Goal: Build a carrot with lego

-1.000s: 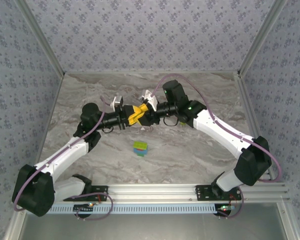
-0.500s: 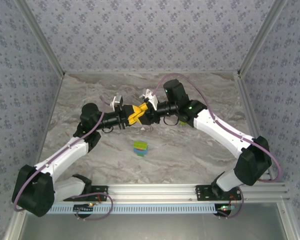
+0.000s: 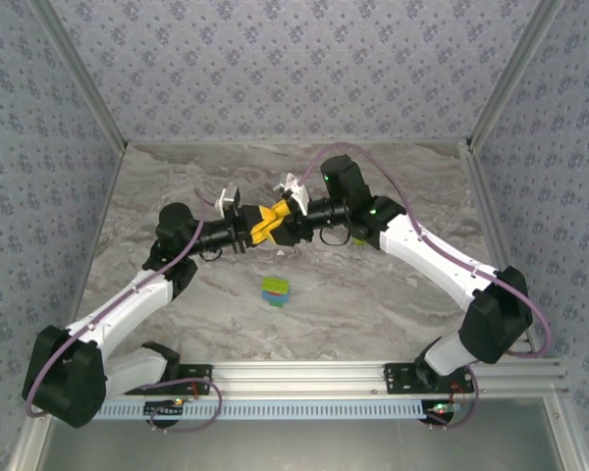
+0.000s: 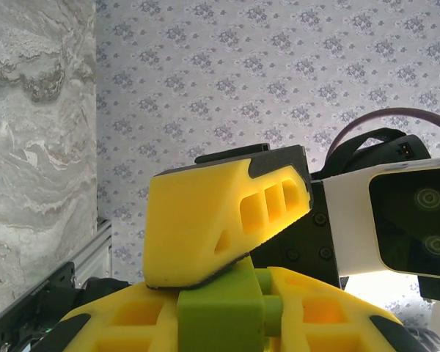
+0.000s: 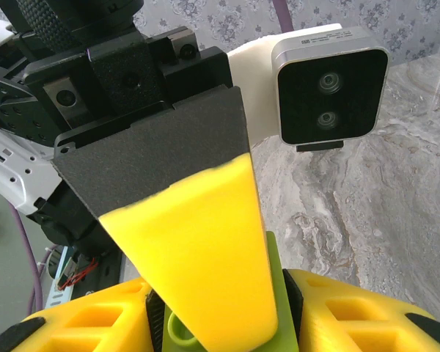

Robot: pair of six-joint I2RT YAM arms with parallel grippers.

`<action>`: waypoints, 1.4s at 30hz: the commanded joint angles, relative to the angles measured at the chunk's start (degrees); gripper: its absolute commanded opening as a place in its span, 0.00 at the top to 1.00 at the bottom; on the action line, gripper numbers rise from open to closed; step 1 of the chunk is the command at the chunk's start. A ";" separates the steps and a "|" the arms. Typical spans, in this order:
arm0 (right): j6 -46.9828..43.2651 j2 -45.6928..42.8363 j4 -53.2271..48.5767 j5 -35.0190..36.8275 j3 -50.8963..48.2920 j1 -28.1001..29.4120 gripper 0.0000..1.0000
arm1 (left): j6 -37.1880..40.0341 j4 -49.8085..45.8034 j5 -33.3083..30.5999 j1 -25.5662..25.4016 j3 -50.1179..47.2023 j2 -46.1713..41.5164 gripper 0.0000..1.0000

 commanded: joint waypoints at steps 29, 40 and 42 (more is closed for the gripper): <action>1.97 0.99 4.76 -1.94 5.20 1.18 0.71 | 7.14 -11.20 1.54 -0.45 0.71 -1.52 0.67; 1.06 0.72 2.53 -2.03 6.06 1.10 0.72 | 10.58 -15.86 2.43 -0.06 1.36 -1.01 0.63; -0.02 0.38 0.77 -1.56 6.16 1.14 0.72 | 10.28 -15.87 2.81 0.58 1.75 -0.60 0.60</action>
